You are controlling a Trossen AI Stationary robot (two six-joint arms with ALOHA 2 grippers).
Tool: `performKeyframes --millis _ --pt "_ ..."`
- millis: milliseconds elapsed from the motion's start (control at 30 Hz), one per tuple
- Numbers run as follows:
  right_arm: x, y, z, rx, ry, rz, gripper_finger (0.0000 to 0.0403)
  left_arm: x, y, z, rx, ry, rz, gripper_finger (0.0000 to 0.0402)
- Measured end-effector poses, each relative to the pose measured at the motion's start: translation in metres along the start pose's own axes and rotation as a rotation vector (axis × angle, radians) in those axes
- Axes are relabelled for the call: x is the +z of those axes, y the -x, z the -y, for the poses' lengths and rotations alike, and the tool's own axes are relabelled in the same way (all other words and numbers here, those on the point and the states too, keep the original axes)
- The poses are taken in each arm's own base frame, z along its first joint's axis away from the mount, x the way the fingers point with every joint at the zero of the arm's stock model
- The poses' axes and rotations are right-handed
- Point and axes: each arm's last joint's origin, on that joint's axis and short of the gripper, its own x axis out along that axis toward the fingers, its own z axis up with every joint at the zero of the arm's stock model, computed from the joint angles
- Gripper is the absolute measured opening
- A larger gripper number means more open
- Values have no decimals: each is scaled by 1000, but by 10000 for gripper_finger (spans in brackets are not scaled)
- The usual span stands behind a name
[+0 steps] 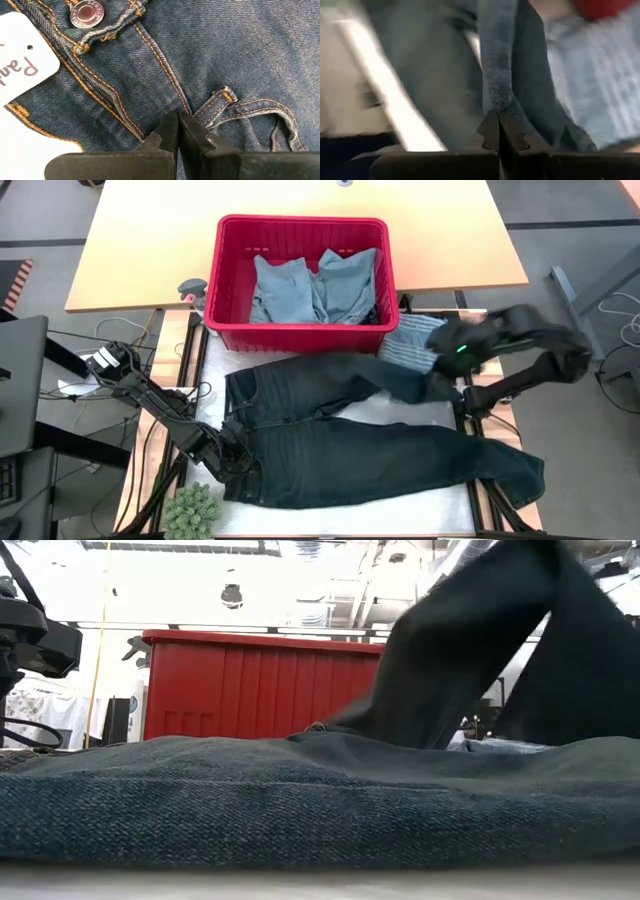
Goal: Fold Laundry from Bin
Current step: Fold the black pants
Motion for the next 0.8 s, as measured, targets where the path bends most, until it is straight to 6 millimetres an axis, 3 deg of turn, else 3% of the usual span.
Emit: performKeyframes --millis 100,167,267,333,467,667,800 --pt "-6 36 10 184 30 46 16 0 0 0 -2 -7 5 0" --pt "-7 52 18 213 -7 113 16 0 0 0 -3 -10 5 0" --pt "-8 57 31 146 -106 186 16 0 0 0 -3 -10 5 0" --pt "-5 49 41 70 -170 199 16 0 0 0 -3 -10 5 0" --pt "9 4 60 -71 -278 65 16 0 0 0 -2 -11 5 0" --pt "17 -83 113 -213 -383 -226 16 0 0 0 5 -8 -28 0" --pt "15 -125 146 -234 -374 -326 53 -1 0 0 6 3 -52 0"
